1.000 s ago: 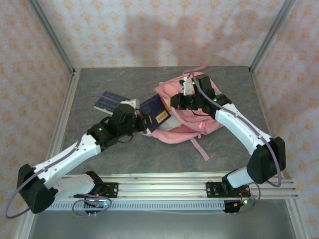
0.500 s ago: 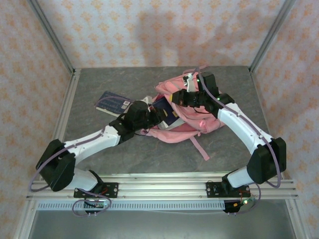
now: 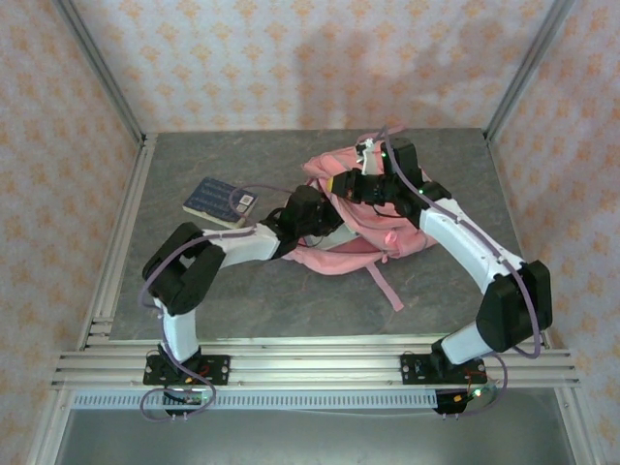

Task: Pack books, pencil case, and school supplies into a backpack

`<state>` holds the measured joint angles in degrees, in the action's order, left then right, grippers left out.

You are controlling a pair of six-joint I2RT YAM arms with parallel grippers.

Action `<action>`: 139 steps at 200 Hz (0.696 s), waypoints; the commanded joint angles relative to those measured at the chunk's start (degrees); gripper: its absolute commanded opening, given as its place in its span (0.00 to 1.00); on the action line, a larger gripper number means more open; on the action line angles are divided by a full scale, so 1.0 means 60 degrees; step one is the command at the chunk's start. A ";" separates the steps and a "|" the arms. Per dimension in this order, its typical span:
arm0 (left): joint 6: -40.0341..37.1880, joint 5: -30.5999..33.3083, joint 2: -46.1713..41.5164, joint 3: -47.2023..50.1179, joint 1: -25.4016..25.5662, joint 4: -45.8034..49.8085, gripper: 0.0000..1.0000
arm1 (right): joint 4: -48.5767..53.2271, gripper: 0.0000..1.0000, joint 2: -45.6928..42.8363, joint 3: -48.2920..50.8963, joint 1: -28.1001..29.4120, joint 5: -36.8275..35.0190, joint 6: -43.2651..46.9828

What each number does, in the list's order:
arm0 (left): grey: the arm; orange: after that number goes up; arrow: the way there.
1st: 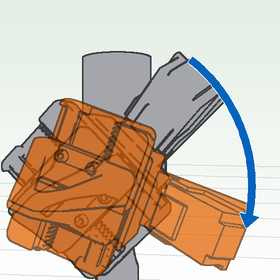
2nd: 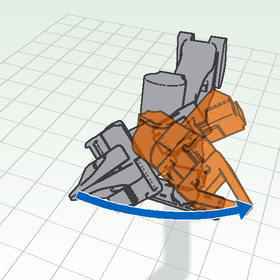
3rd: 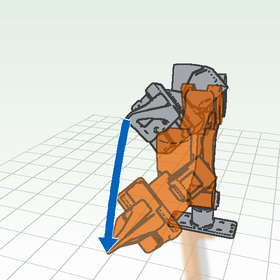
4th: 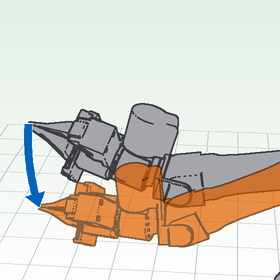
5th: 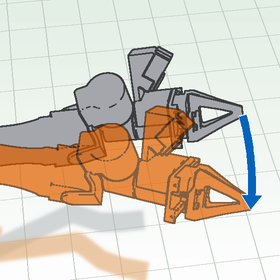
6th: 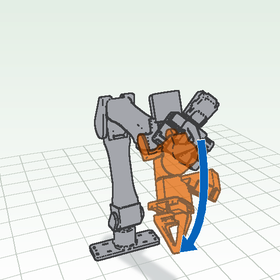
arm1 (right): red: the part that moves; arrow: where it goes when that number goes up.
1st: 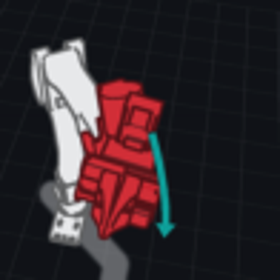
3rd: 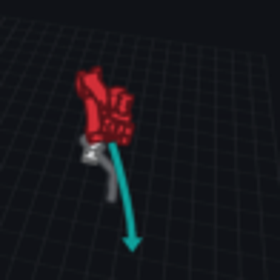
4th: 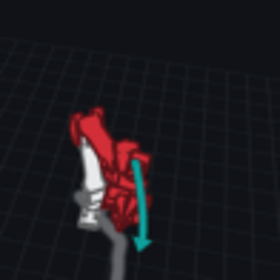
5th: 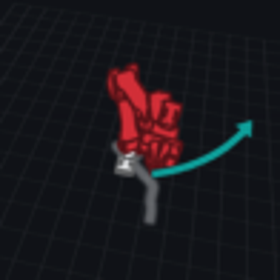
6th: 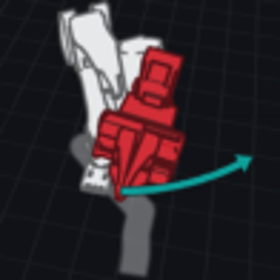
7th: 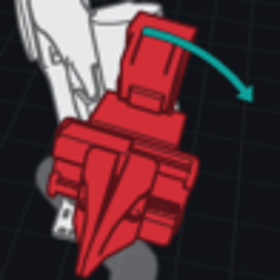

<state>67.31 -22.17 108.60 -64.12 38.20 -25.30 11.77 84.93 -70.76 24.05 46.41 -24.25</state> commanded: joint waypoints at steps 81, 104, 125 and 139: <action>-0.1950 0.0364 -0.2179 -0.0114 -0.0126 0.3406 0.72 | -0.0951 0.00 0.0061 0.0510 -0.0032 -0.1209 0.0474; -0.2240 0.0530 -0.2727 0.0094 -0.0153 0.4217 0.73 | -0.1043 0.00 -0.0028 0.0666 -0.0054 -0.1368 0.0489; -0.2398 0.0513 -0.3018 0.0305 -0.0197 0.4678 0.74 | -0.1131 0.00 -0.0057 0.0784 -0.0075 -0.1408 0.0480; -0.2458 0.0408 -0.3182 0.0411 -0.0282 0.4900 0.74 | -0.1205 0.00 -0.0061 0.0849 -0.0098 -0.1397 0.0418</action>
<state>56.03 -18.81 94.19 -62.06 36.99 1.69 7.29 85.76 -66.85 24.08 42.15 -22.70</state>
